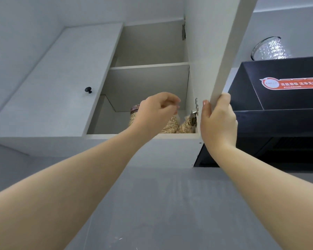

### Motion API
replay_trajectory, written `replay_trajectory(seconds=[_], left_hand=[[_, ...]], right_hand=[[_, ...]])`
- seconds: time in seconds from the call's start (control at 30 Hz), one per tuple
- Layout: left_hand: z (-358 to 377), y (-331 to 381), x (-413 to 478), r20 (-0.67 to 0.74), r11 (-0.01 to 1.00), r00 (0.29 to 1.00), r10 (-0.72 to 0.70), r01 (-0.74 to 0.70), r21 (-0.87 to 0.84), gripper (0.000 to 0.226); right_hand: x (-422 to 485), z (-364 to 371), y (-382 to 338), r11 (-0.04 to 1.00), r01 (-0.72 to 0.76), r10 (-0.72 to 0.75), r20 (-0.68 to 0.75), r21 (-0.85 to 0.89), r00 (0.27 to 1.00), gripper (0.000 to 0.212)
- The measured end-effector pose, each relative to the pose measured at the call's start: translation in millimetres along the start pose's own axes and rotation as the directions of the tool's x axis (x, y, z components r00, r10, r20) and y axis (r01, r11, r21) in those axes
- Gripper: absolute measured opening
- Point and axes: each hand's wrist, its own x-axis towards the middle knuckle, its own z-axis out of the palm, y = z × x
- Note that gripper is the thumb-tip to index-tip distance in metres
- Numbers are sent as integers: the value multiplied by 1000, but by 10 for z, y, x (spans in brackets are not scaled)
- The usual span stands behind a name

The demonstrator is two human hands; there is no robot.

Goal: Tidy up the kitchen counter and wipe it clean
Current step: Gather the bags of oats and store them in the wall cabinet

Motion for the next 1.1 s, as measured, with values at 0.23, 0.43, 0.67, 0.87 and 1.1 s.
replay_trajectory(seconds=[0.23,0.43,0.67,0.87,1.1], left_hand=[[199,434,-151,-221,895,973,70,-159,-416,49],[37,262,-23,-482,933,872,-88,-97,-346,22],[-120,6,-80,-441,851,850,-287,15,-524,21],[-210,-298,-74,-289,515,723,-628,107,-850,14],[-303,-665,-83,-132,429,734,-666,233,-873,23]], right_hand=[[-36,100,-75,967,151,-126,130,-206,983,28],[-139,275,-84,932,233,-194,163,-277,967,29],[-251,459,-113,931,256,-197,234,-259,952,33],[-312,638,-139,919,273,-159,366,-284,917,34],[-375,782,-15,873,375,-190,493,-310,849,47]])
